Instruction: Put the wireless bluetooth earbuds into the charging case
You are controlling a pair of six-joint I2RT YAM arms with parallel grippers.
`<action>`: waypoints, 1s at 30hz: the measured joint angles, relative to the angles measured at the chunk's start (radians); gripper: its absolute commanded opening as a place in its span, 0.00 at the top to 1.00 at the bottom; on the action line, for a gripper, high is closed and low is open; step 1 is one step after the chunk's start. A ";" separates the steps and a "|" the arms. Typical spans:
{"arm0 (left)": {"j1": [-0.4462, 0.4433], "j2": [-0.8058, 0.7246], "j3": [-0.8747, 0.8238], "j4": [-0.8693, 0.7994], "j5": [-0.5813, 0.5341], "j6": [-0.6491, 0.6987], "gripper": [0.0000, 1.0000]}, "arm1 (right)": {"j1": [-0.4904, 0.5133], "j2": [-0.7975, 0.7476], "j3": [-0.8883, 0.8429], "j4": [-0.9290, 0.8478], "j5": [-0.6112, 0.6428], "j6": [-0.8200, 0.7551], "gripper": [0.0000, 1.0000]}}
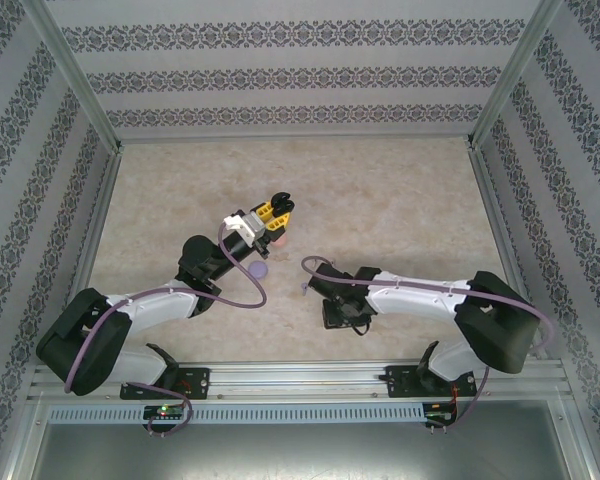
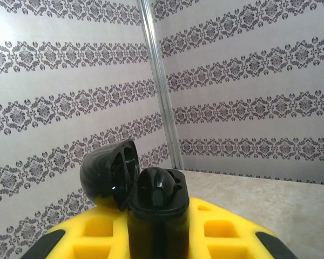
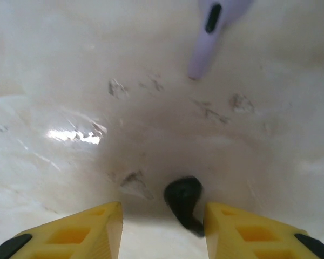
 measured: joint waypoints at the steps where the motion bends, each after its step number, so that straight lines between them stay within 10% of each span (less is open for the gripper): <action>1: 0.000 0.000 0.000 0.000 0.000 0.000 1.00 | 0.000 0.010 0.010 0.003 0.003 -0.002 0.57; 30: -0.001 0.006 0.000 -0.001 0.000 -0.012 1.00 | -0.023 0.027 0.032 -0.035 0.044 -0.103 0.63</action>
